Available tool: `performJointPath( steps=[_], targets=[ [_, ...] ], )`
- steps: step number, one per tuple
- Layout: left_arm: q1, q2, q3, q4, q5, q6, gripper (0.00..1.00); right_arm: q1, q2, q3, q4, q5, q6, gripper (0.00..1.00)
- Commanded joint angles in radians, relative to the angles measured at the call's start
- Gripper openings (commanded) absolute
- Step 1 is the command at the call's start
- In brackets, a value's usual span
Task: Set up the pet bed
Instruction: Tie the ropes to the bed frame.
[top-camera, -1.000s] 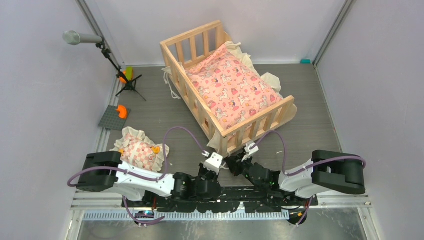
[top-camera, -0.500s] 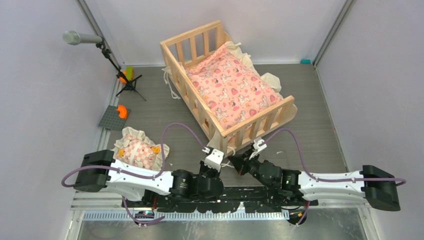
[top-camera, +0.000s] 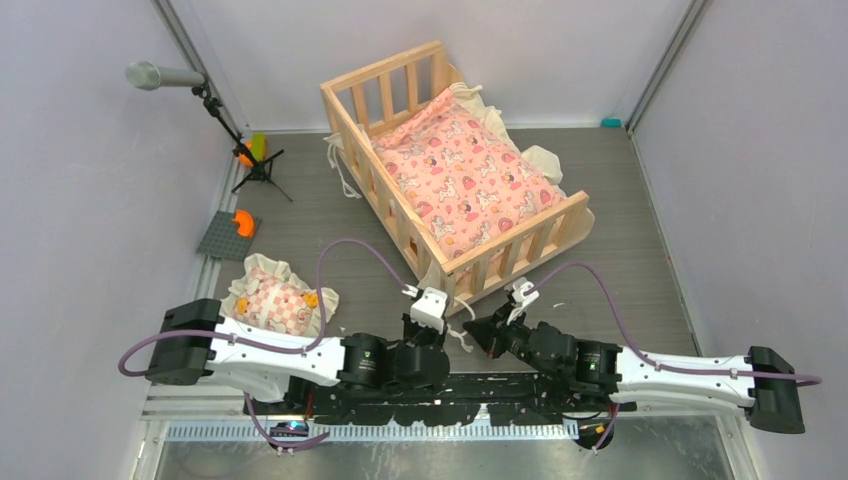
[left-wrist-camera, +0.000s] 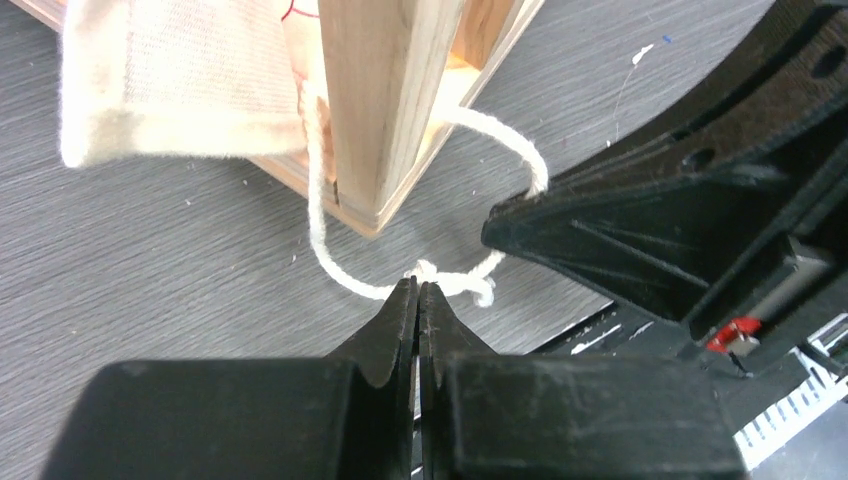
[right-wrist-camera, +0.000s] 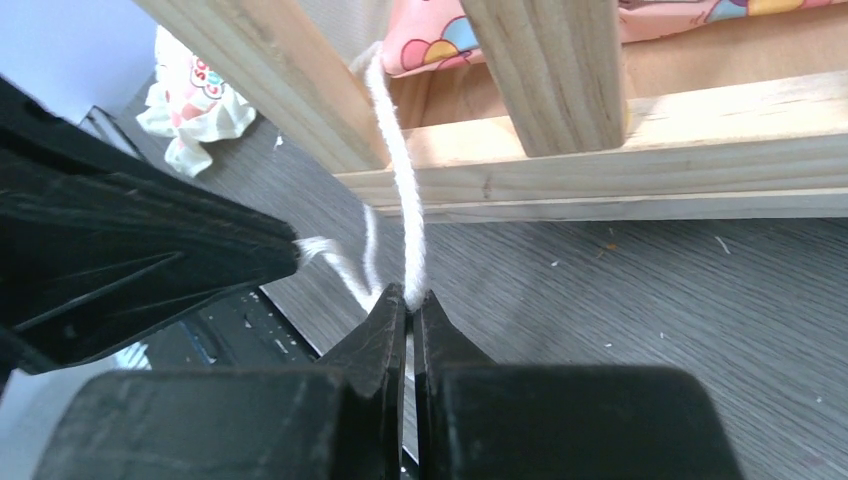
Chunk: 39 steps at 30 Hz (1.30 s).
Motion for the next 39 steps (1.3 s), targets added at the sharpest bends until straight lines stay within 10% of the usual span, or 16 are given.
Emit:
performJointPath(
  steps=[1, 24, 39],
  targets=[
    [0.009, 0.035, -0.002, 0.136, -0.057, 0.025, 0.00, 0.003, -0.053, -0.002, -0.018, -0.049, 0.017, 0.00],
    [0.037, 0.249, -0.056, 0.525, -0.094, 0.034, 0.00, 0.003, -0.211, 0.018, -0.168, -0.145, 0.028, 0.00],
    [0.037, 0.424, -0.195, 1.223, -0.074, 0.326, 0.04, 0.003, -0.214, 0.061, -0.306, -0.126, 0.060, 0.07]
  ],
)
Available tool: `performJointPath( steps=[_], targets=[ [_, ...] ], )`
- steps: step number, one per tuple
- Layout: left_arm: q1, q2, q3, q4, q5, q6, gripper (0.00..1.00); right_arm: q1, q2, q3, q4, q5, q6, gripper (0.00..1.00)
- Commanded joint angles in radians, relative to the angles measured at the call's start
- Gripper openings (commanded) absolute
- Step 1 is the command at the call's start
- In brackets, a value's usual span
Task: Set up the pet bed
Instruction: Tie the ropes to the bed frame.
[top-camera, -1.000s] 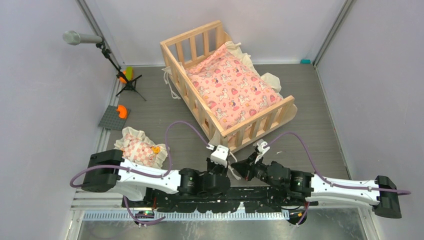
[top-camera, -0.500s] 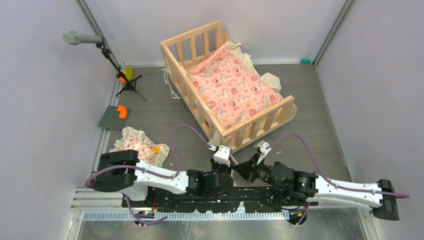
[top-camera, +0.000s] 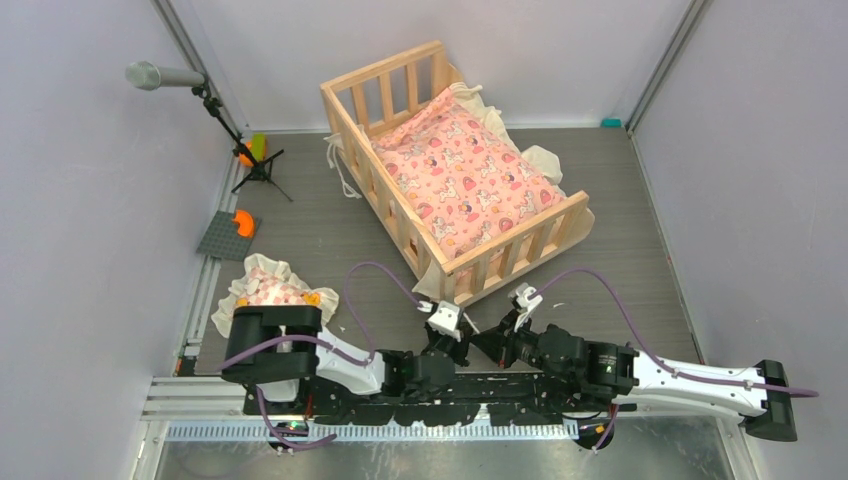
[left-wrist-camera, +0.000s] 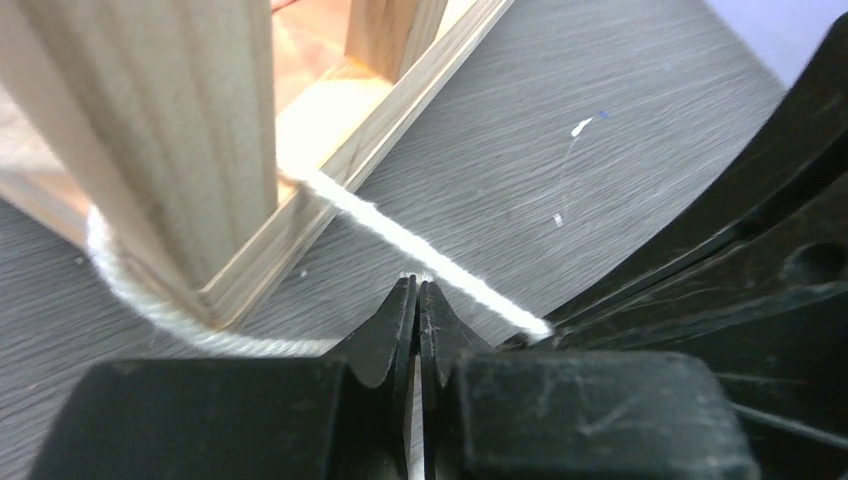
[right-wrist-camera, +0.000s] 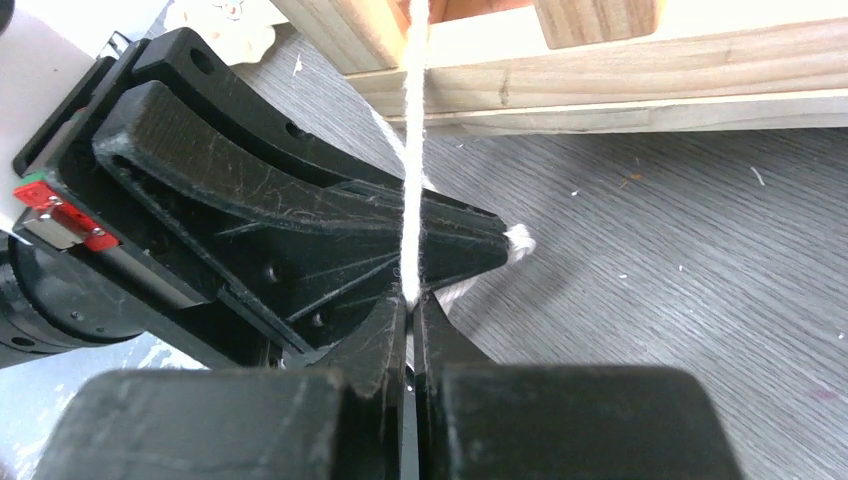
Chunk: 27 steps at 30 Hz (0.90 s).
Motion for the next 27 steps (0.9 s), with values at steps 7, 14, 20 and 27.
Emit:
performJointPath(
  steps=[7, 14, 20, 27],
  targets=[
    [0.005, 0.084, -0.028, 0.435, -0.012, 0.185, 0.06, 0.003, 0.007, 0.079, -0.061, 0.023, 0.033, 0.10],
    [0.005, 0.129, -0.026, 0.523, 0.012, 0.231, 0.06, 0.003, 0.014, 0.125, -0.134, 0.042, 0.052, 0.32],
    [0.006, 0.199, -0.032, 0.676, 0.003, 0.301, 0.06, 0.003, -0.005, 0.180, -0.236, 0.107, 0.079, 0.39],
    [0.011, 0.209, -0.015, 0.675, 0.008, 0.330, 0.05, 0.004, -0.074, 0.254, -0.394, 0.285, 0.190, 0.44]
  ],
)
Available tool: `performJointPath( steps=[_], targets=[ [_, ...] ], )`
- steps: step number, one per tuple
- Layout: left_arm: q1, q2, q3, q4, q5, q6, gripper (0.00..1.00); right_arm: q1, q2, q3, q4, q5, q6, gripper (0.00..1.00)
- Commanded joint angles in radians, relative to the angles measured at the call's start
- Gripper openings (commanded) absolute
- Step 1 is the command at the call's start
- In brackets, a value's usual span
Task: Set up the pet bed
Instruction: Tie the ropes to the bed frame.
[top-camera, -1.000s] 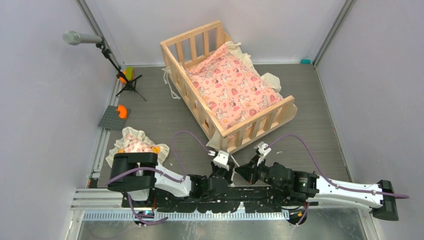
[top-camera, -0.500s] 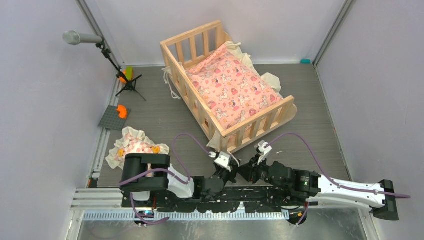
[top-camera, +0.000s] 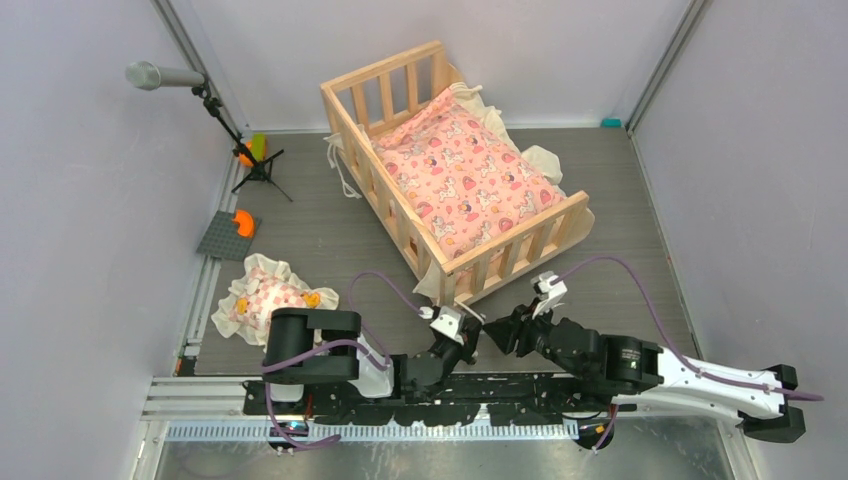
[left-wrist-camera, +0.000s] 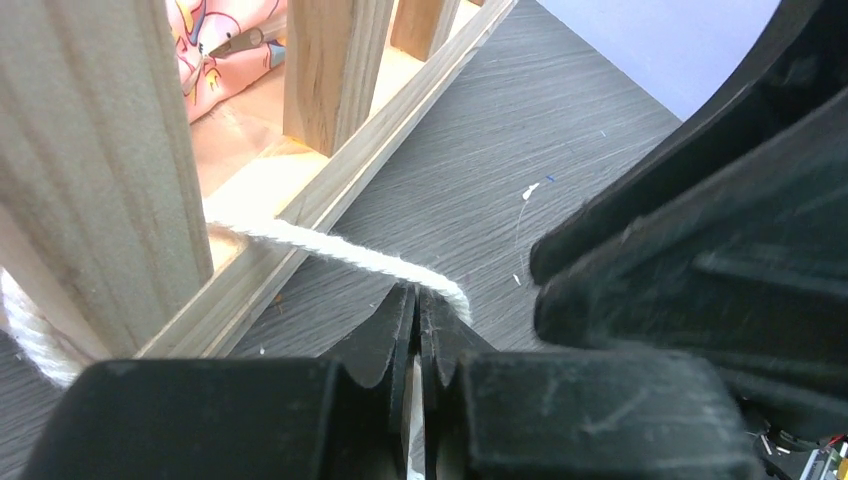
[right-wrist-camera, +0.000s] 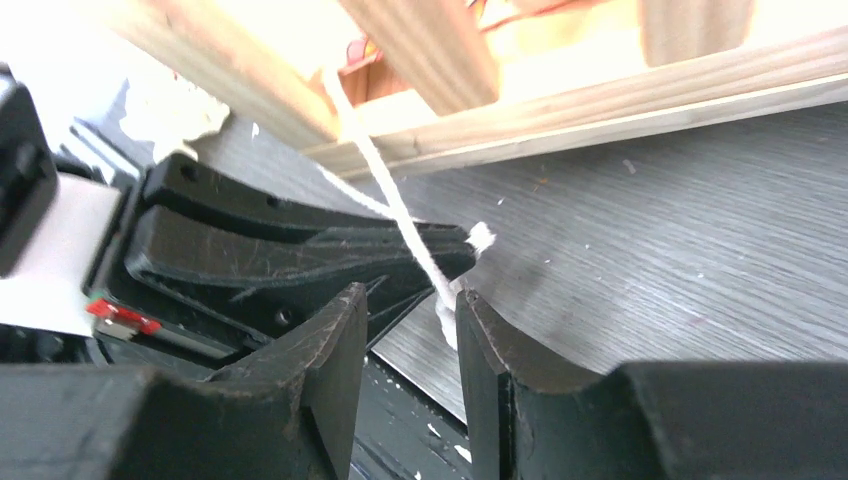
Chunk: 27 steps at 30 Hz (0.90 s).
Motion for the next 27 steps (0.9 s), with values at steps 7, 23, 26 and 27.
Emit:
performJointPath(
  steps=[7, 23, 26, 27],
  targets=[
    [0.006, -0.019, 0.011, 0.086, -0.007, 0.076, 0.05, 0.002, 0.041, 0.150, -0.252, 0.387, 0.443, 0.49],
    [0.005, -0.011, 0.013, 0.086, 0.006, 0.078, 0.04, -0.204, 0.260, 0.114, -0.099, 0.143, 0.744, 0.49],
    [0.006, -0.011, 0.013, 0.086, 0.012, 0.081, 0.04, -0.302, 0.241, 0.078, -0.034, 0.012, 0.740, 0.50],
    [0.006, -0.010, 0.013, 0.086, 0.013, 0.084, 0.04, -0.320, 0.242, 0.072, -0.016, -0.021, 0.741, 0.50]
  ],
)
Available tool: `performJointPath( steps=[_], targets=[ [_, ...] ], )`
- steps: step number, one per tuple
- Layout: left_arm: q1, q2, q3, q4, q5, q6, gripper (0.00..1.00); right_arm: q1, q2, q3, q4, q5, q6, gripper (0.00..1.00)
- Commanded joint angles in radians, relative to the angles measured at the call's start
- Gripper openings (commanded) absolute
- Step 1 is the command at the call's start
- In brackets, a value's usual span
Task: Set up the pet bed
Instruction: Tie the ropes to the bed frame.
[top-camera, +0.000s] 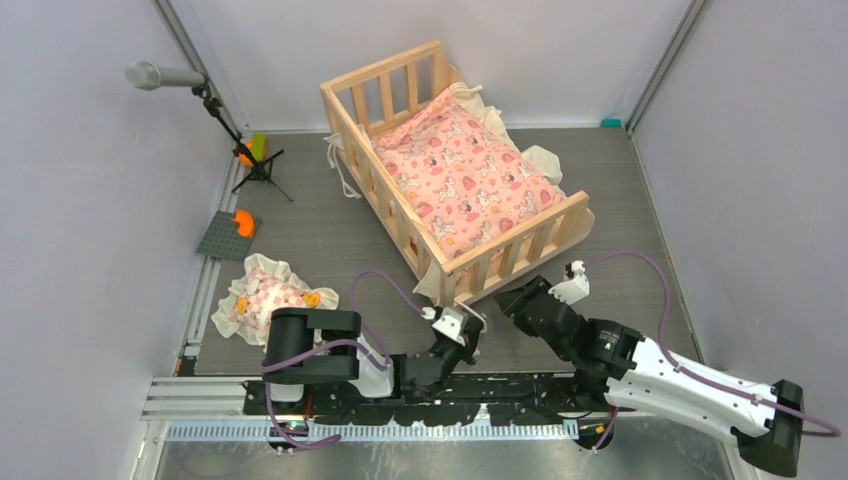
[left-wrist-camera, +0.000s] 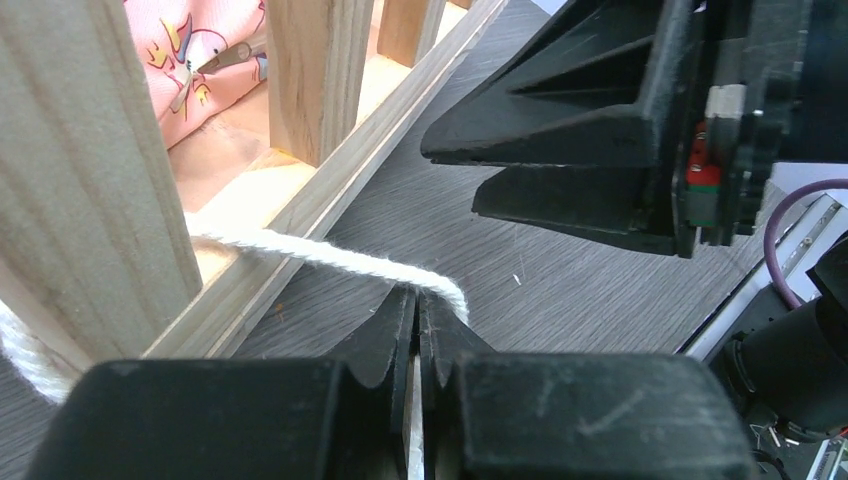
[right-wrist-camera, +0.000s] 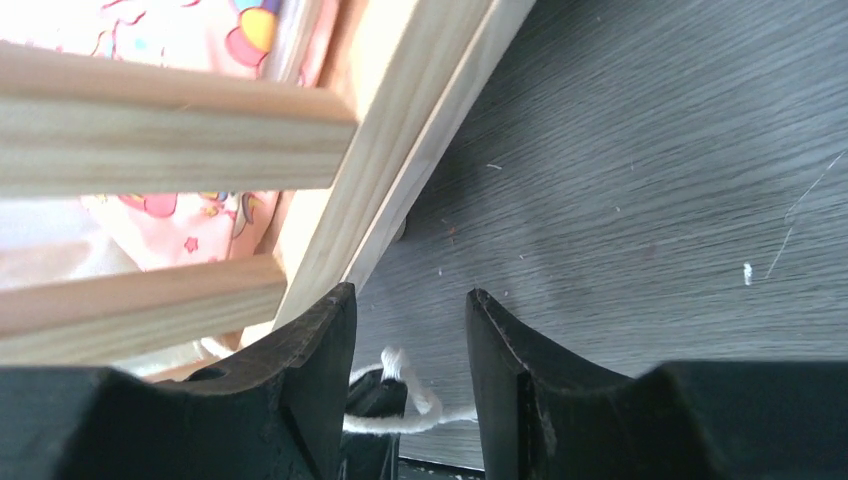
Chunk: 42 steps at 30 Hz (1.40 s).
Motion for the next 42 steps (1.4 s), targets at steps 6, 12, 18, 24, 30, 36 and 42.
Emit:
performJointPath(
  steps=[6, 12, 18, 24, 30, 36, 42],
  targets=[
    [0.004, -0.008, 0.019, 0.066, 0.003, 0.055, 0.03, -0.122, 0.045, -0.025, 0.186, -0.278, 0.037, 0.50],
    [0.004, -0.005, 0.026, 0.066, 0.007, 0.069, 0.03, -0.149, 0.080, -0.024, 0.203, -0.347, 0.046, 0.50],
    [0.004, -0.004, 0.032, 0.066, 0.018, 0.082, 0.03, -0.161, 0.103, -0.054, 0.237, -0.407, 0.079, 0.50],
    [0.004, 0.006, 0.037, 0.066, 0.036, 0.100, 0.02, -0.171, 0.110, -0.078, 0.296, -0.437, 0.109, 0.42],
    [0.004, 0.015, 0.038, 0.066, 0.031, 0.114, 0.02, -0.176, 0.100, -0.082, 0.293, -0.451, 0.109, 0.30],
    [0.004, 0.017, 0.031, 0.065, 0.013, 0.121, 0.02, -0.177, 0.079, -0.089, 0.278, -0.461, 0.112, 0.34],
    [0.004, 0.020, 0.030, 0.066, 0.013, 0.123, 0.02, -0.177, 0.069, -0.081, 0.262, -0.468, 0.109, 0.34]
  ],
)
